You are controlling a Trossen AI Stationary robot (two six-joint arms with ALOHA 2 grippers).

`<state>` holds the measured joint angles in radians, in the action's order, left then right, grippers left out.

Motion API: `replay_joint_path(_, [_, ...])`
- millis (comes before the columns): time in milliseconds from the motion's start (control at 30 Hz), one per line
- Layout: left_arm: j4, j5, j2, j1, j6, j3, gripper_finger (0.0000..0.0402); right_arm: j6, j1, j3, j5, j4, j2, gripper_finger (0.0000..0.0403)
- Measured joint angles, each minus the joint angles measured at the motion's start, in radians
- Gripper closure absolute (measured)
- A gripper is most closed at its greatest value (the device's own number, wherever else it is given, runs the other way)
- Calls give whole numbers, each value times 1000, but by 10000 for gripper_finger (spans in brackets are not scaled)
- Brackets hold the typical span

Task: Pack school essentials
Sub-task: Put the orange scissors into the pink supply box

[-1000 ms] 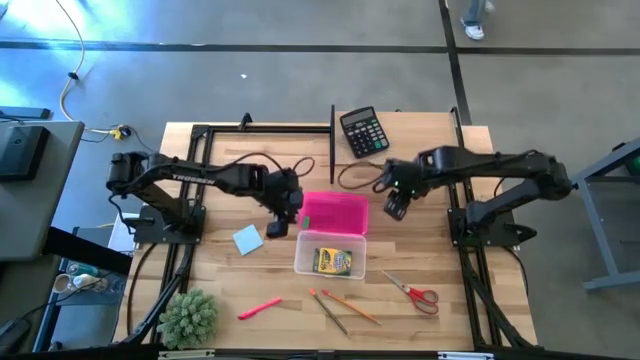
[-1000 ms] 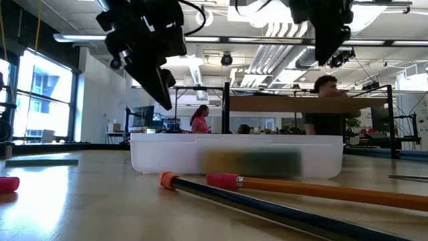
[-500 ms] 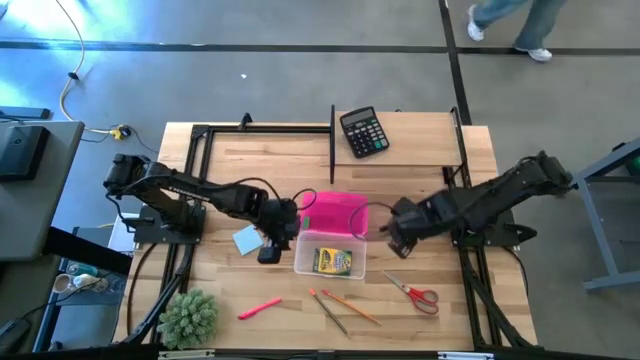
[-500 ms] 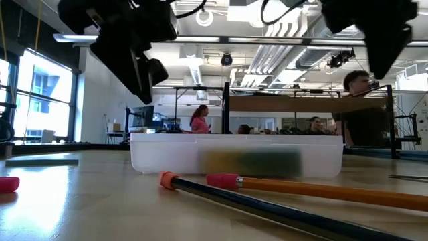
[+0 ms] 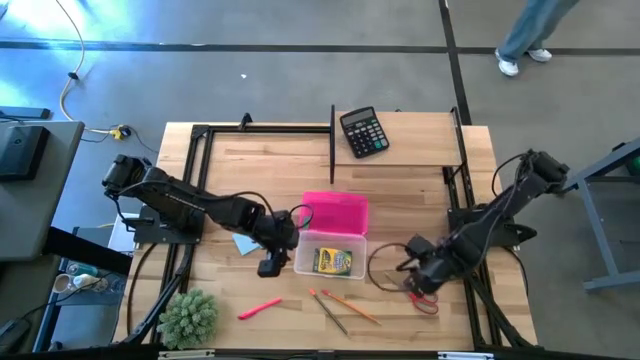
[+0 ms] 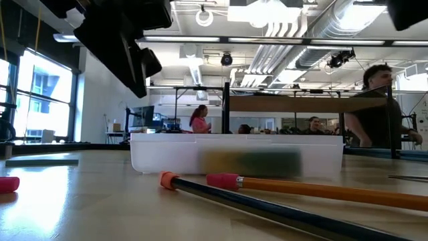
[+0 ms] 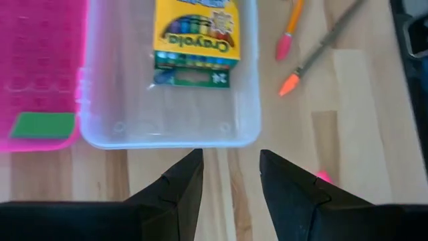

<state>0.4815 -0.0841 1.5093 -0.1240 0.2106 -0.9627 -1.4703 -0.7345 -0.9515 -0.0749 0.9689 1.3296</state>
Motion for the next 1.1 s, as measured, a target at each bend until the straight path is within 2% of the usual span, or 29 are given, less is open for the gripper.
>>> replay_joint_path(300, [-52,29,0,-9,66,0,266,-123,-151,54,-10,-88,9,236])
replay_joint_path(467, [-76,29,0,-9,76,0,266,-129,-207,54,-20,-135,67,236])
replay_joint_path(633, [-96,29,0,-9,78,0,266,-127,-235,54,24,-161,138,236])
replay_joint_path(1100, [-113,29,0,-8,101,0,266,-121,-257,54,27,-208,243,236])
